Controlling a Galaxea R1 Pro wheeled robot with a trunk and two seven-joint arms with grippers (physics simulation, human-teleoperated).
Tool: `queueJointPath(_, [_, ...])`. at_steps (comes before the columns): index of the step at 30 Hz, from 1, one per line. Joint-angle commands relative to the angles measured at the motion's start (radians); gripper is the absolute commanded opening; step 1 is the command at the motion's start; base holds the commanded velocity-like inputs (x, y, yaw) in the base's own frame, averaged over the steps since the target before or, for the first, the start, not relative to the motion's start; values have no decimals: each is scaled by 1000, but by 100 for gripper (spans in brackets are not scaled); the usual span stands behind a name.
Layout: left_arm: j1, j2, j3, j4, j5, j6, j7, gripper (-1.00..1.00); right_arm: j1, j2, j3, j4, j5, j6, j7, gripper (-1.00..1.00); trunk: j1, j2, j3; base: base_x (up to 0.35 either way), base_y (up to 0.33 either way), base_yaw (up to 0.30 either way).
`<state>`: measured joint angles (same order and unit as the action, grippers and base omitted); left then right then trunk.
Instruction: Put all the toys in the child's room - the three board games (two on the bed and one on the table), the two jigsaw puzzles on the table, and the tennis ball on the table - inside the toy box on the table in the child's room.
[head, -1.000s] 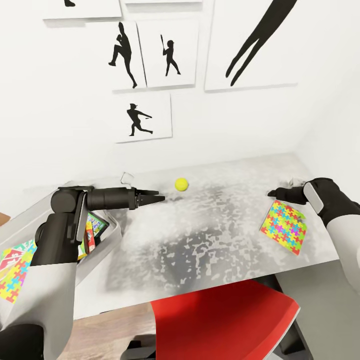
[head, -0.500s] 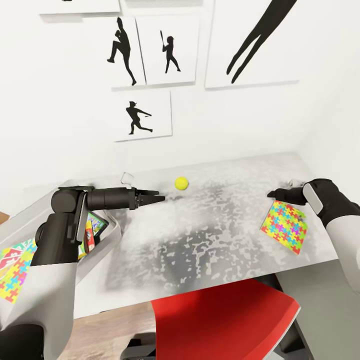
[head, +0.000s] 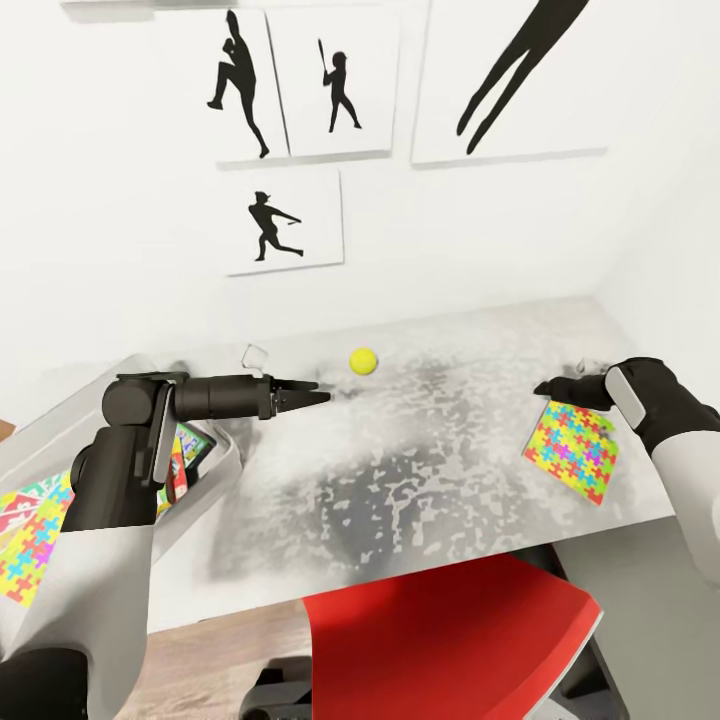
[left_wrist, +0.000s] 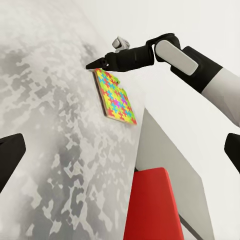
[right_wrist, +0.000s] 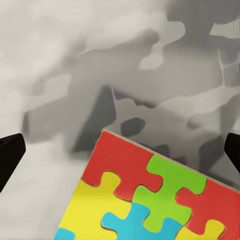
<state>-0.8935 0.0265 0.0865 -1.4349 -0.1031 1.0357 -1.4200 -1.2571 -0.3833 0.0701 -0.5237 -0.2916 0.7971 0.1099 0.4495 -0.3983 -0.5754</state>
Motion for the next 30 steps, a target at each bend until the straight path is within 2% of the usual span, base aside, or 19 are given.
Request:
queueJointPath(1, [-1, 0, 1, -1, -10, 10, -10, 100, -1, -2, 7, -1, -1, 3, 2, 100, 1, -2, -2, 0, 0, 0])
queueJointPath(18, [-1, 0, 1, -1, -10, 10, -10, 100, -1, -2, 7, -1, -1, 7, 2, 100, 1, -2, -5, 0, 0, 0])
queueJointPath(23, [-1, 0, 1, -1, -10, 10, -10, 100, -1, 1, 7, -1, 30, 10, 2, 100, 1, -2, -5, 0, 0, 0])
queueJointPath(30, [-1, 0, 1, -1, -10, 10, -10, 100, -1, 5, 6, 1, 108, 12, 3, 100, 1, -2, -5, 0, 0, 0])
